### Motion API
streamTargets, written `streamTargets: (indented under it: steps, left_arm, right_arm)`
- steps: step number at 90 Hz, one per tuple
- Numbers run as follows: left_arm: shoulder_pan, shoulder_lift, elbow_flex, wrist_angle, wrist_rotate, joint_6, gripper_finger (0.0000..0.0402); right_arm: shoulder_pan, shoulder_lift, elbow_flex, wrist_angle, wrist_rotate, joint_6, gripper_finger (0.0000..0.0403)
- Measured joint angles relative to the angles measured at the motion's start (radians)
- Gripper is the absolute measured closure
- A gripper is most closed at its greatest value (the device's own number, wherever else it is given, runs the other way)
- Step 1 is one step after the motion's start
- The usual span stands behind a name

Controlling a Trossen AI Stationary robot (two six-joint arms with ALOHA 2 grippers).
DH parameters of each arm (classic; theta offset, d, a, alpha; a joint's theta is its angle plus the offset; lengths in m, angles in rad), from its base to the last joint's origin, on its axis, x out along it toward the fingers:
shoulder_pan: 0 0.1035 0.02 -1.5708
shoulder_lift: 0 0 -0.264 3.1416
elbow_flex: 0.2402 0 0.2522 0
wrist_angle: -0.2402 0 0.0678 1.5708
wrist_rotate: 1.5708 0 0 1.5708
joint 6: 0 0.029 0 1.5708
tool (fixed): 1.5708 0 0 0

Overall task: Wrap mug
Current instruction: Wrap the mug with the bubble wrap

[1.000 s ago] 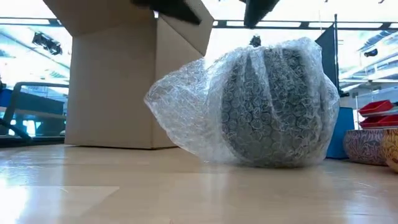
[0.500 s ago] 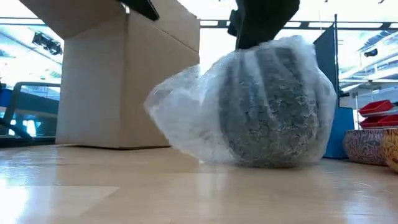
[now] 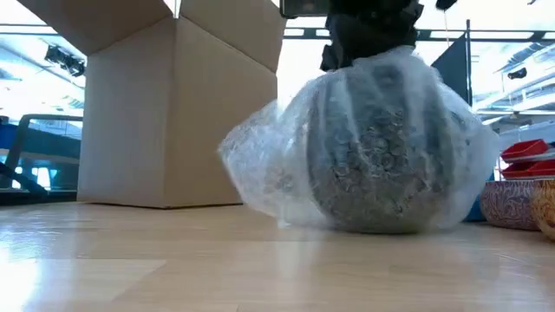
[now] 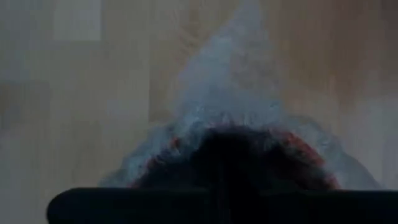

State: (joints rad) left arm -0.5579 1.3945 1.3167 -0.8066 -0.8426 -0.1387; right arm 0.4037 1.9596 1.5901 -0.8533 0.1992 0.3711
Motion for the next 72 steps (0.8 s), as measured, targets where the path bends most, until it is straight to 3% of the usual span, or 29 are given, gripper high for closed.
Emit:
streamTargets:
  steps: [17,34,49,64,72]
  left_arm:
    - [0.0,0.0,0.0,0.002,-0.006,-0.001,0.0254]
    - [-0.001,0.0,0.0,0.026,-0.005,-0.002,0.0254]
    - [-0.001,0.0,0.0,0.051,0.0,0.002,0.0254]
    - [-0.001,0.001,0.0,0.054,0.002,0.004,0.0254]
    - [-0.001,0.001,0.0,0.054,0.002,0.005,0.0254]
  right_arm:
    - [0.001,-0.053,0.127,-0.19,-0.003,0.016,0.0403]
    - [-0.001,-0.062,0.117,-0.167,-0.163,0.055,0.0403]
    - [-0.002,-0.062,0.016,-0.081,-0.177,0.065,0.0403]
    - [-0.022,-0.062,-0.144,0.105,-0.283,0.066,0.0403]
    - [-0.037,-0.071,-0.206,0.154,-0.29,0.076,0.0403]
